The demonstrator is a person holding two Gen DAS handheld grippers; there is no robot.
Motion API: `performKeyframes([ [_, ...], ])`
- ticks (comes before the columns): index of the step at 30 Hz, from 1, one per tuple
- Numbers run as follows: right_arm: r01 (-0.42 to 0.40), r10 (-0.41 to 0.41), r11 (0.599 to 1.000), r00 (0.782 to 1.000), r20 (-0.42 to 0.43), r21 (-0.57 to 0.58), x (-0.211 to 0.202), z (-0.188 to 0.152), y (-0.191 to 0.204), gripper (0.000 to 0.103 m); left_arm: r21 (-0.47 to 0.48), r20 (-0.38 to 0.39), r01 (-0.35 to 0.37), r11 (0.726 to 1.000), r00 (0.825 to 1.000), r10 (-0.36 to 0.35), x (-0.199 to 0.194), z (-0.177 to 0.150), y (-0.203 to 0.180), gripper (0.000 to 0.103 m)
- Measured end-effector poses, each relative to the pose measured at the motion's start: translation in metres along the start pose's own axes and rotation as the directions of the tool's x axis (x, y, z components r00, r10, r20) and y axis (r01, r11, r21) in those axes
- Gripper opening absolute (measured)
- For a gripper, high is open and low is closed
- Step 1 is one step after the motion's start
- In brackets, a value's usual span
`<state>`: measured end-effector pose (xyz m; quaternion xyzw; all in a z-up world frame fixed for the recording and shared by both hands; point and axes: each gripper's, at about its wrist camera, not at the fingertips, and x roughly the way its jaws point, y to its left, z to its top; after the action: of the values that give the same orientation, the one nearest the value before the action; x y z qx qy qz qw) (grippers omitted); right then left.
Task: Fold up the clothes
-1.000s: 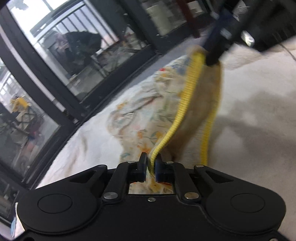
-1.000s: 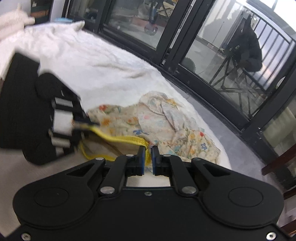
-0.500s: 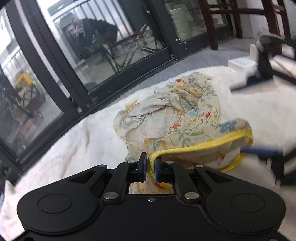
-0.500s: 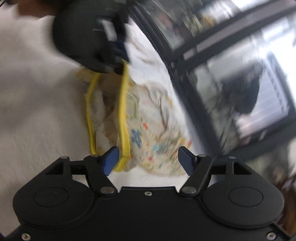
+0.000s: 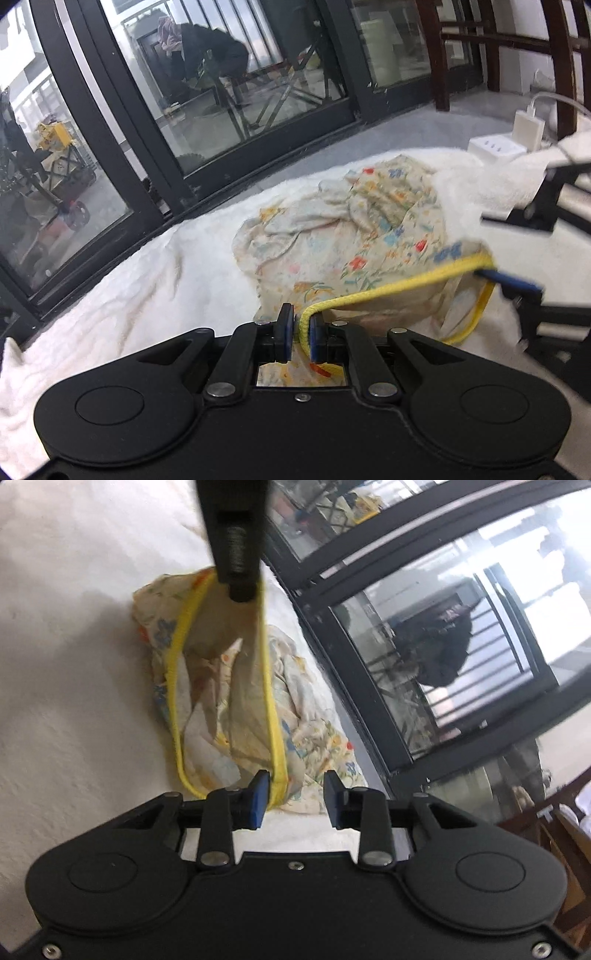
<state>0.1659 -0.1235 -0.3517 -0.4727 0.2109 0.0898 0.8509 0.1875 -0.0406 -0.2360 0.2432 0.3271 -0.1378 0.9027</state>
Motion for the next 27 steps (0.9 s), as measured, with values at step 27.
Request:
performKeyframes([
  [27,-0.050,0.049,0.996,0.999,-0.004,-0.072,0.023,0.004,0.002,0.005,0.188,0.045,-0.007,0.982,0.999,-0.002,-0.009,-0.024,-0.025,0.010],
])
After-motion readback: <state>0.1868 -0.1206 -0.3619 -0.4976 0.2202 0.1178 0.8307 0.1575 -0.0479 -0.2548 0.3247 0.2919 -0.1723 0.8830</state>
